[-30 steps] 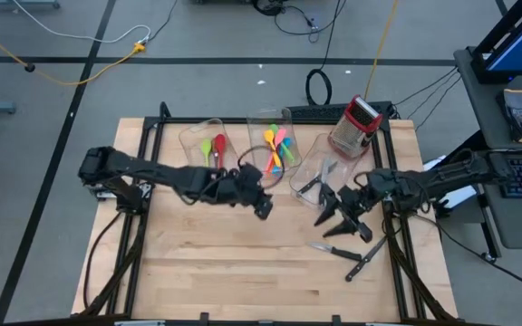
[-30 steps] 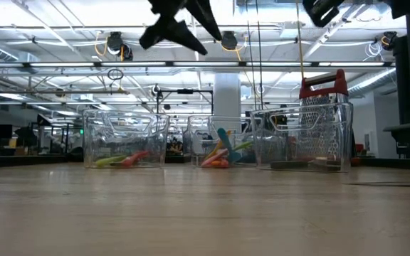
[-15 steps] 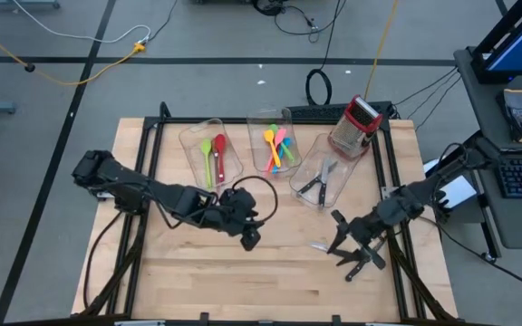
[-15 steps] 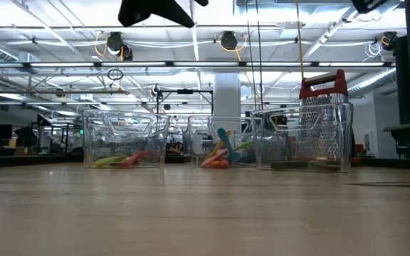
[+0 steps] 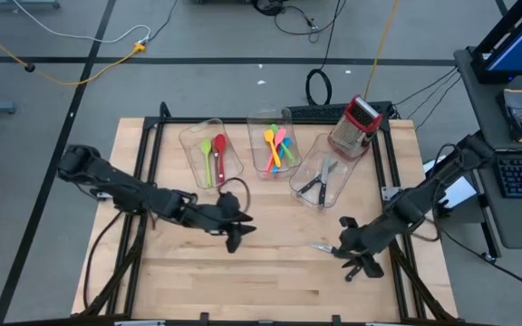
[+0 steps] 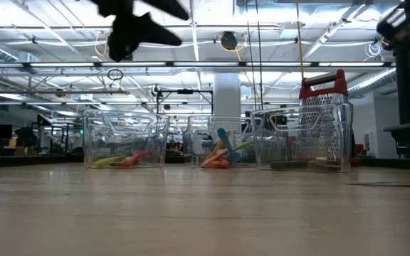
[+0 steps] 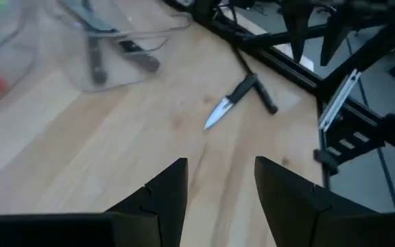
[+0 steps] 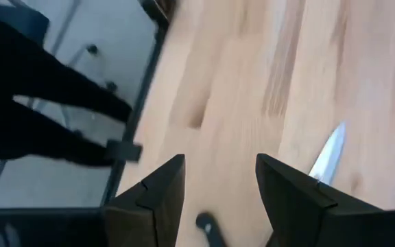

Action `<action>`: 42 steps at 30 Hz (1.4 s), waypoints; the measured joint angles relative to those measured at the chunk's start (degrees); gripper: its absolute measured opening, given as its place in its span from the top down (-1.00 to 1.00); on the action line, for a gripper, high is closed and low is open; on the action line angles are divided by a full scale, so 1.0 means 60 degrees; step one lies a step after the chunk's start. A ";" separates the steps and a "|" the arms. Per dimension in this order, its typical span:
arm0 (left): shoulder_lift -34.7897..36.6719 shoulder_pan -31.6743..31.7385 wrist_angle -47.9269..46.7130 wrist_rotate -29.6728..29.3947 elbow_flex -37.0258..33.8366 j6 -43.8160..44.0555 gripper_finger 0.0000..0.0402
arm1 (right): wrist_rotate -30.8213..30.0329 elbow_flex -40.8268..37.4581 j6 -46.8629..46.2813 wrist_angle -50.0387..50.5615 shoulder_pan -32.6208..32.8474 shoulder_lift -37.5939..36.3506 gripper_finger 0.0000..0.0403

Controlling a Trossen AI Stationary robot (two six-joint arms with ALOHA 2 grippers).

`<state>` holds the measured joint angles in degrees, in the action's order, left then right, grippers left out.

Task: Pick & Place Kitchen Items
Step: Put the silver kitchen knife in the right bin

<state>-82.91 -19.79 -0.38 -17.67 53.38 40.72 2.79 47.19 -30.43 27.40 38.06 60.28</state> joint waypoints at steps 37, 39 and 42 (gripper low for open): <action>0.2400 0.0947 0.0595 0.1223 -0.2323 -0.1951 0.14 | 0.1078 0.0031 -0.2479 0.2066 -0.0557 0.4404 0.15; 0.2400 0.0947 0.0594 0.1229 -0.2323 -0.1947 0.14 | 0.1072 0.0032 -0.2587 0.2028 -0.0557 0.4614 0.15; 0.2400 0.0947 0.0594 0.1231 -0.2323 -0.1954 0.14 | 0.1075 0.0037 -0.2651 0.1913 -0.0557 0.4814 0.15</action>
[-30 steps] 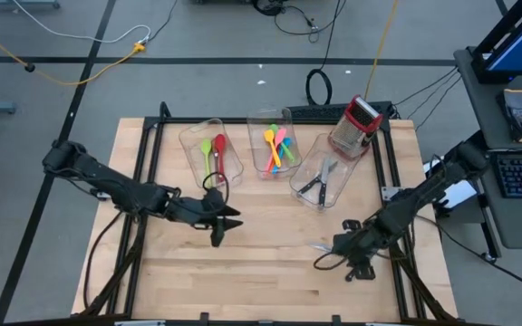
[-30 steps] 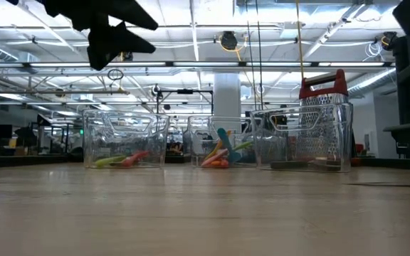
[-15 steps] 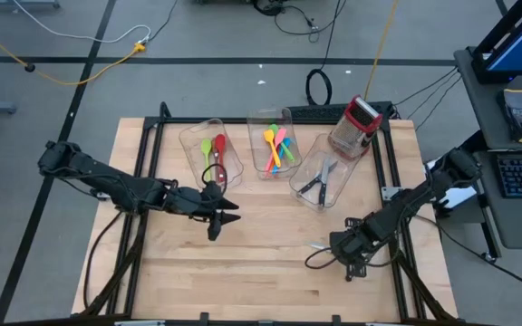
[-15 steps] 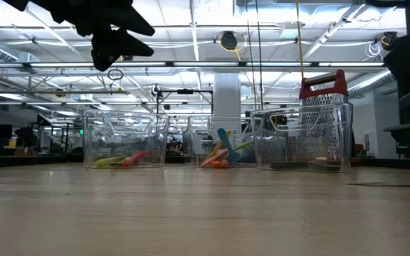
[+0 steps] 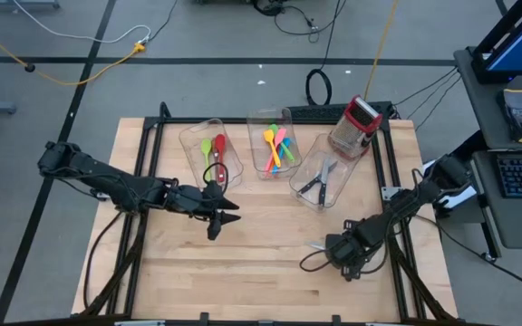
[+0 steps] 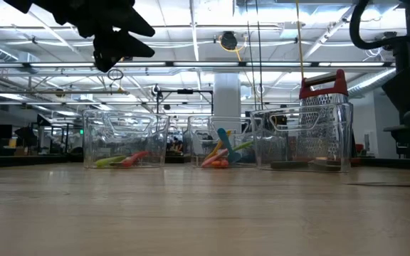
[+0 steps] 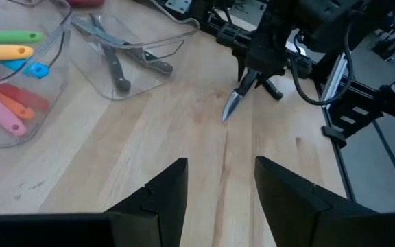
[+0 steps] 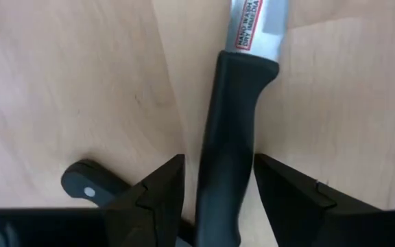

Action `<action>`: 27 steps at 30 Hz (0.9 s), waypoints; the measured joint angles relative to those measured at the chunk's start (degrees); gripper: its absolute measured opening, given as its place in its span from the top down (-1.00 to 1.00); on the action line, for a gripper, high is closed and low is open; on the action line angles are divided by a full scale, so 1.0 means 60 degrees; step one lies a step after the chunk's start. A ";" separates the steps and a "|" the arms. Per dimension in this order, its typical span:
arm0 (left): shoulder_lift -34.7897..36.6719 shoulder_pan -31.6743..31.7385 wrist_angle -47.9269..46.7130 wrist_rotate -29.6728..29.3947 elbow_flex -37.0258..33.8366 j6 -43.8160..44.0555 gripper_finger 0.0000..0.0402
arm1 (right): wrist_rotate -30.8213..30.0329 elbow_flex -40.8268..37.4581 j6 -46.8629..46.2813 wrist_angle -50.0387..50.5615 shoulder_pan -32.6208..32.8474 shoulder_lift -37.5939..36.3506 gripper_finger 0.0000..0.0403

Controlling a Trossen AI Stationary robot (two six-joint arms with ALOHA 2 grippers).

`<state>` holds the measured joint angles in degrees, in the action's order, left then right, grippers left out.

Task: Pick & Place Kitchen Items
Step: Put the silver kitchen knife in the right bin

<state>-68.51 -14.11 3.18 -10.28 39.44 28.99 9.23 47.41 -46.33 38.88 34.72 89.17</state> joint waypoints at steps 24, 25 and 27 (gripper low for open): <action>0.0000 0.0000 -0.0004 0.0231 0.0007 -0.0329 0.14 | -0.0250 0.0130 -0.1529 -0.0032 -0.0044 -0.0074 0.56; 0.0000 0.0000 -0.0004 0.0232 0.0007 -0.0333 0.14 | -0.0248 0.0210 -0.1394 -0.0105 -0.0044 -0.0139 0.56; 0.0000 0.0000 -0.0004 0.0233 0.0015 -0.0324 0.14 | -0.0145 0.0572 -0.1209 -0.0414 -0.0071 -0.0322 0.56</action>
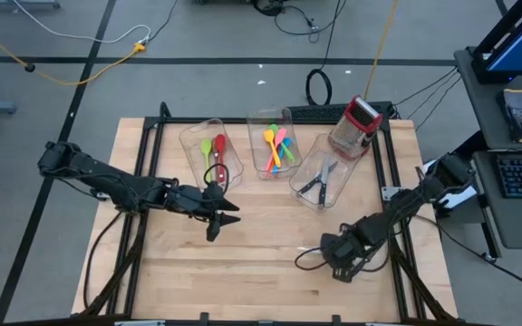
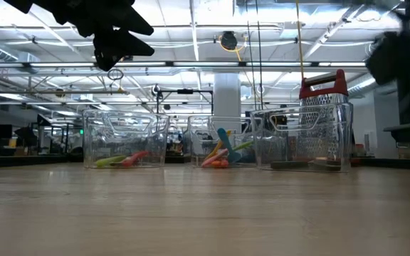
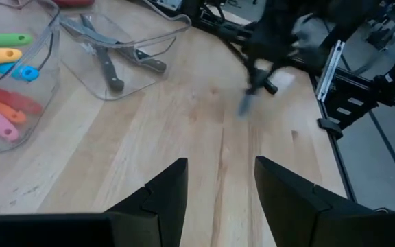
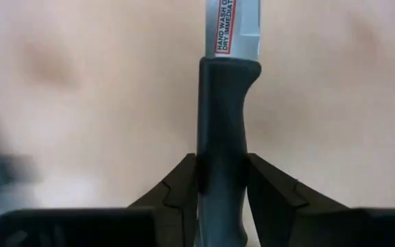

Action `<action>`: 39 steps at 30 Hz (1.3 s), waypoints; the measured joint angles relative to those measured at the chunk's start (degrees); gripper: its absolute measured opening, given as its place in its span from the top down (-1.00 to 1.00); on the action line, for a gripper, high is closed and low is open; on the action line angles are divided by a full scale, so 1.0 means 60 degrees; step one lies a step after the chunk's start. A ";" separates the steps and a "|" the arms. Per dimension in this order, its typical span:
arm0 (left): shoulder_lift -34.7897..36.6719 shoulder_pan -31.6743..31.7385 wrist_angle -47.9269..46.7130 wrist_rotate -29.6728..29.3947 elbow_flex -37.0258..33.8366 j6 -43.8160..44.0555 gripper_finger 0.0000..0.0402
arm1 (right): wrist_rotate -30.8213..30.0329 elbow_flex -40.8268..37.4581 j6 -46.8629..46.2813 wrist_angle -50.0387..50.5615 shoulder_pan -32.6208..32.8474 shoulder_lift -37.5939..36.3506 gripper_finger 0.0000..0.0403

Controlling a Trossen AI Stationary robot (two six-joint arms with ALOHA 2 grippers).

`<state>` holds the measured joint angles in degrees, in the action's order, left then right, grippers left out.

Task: Pick & Place Kitchen Items
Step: Put the silver kitchen knife in the right bin

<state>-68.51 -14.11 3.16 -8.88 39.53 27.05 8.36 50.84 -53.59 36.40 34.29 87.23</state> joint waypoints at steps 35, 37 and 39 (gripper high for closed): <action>0.0000 0.1315 -0.0555 0.1019 0.0000 -0.1616 0.14 | -0.3192 0.0394 -0.2565 -0.4353 -0.4724 -0.3211 0.56; 0.0000 0.1631 -0.0579 0.1377 0.0000 -0.1879 0.14 | -0.3189 0.0395 -0.2945 -0.3476 -0.5204 -0.3556 0.56; 0.0000 0.1994 -0.0546 0.1819 0.0000 -0.2175 0.14 | -0.3188 0.0395 -0.3387 -0.2663 -0.5663 -0.3870 0.56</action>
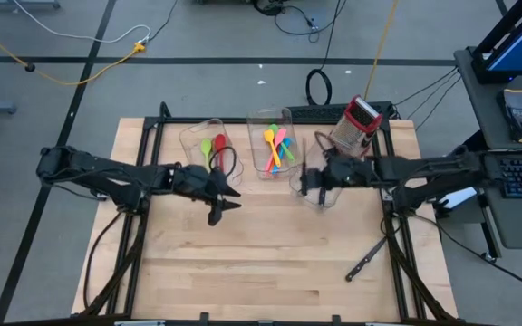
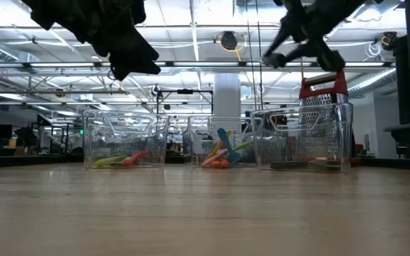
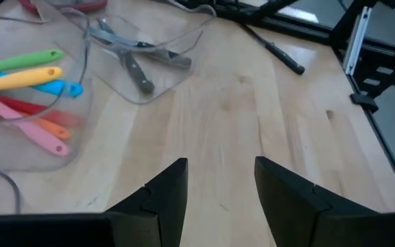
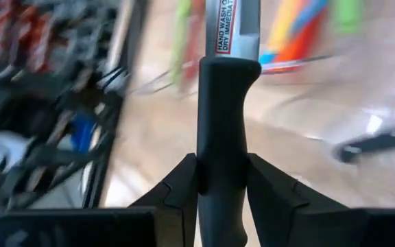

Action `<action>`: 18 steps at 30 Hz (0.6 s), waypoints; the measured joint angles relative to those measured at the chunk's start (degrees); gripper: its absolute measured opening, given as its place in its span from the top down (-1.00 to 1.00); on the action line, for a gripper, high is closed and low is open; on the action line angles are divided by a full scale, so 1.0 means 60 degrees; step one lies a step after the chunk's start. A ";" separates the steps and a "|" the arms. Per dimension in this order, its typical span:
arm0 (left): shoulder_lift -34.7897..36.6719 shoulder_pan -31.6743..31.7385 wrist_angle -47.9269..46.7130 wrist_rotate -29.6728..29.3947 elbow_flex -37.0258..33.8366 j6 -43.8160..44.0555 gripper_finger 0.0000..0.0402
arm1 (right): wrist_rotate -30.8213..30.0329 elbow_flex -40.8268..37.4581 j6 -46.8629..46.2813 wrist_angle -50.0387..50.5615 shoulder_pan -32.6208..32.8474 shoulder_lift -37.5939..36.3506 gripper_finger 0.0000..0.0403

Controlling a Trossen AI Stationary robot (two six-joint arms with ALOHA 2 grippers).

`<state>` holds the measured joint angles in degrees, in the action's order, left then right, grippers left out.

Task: Pick & Place Kitchen Items
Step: Put the silver kitchen knife in the right bin

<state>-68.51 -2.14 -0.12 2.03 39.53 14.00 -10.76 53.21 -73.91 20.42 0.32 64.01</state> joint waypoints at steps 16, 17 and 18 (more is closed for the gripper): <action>0.0000 0.3159 0.0105 0.2853 0.0000 -0.1970 0.14 | 0.1899 0.0000 -0.2646 0.3211 -0.1620 0.0110 0.56; 0.0000 0.3303 0.0101 0.3013 0.0000 -0.2010 0.14 | 0.2002 0.0000 -0.2648 0.3268 -0.1715 0.0217 0.56; 0.0000 0.3436 0.0087 0.3183 -0.0004 -0.2071 0.14 | 0.2090 0.0000 -0.2643 0.3339 -0.1810 0.0321 0.56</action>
<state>-68.51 18.47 0.40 21.13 39.51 1.57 1.78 53.21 -89.77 40.45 -10.54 65.94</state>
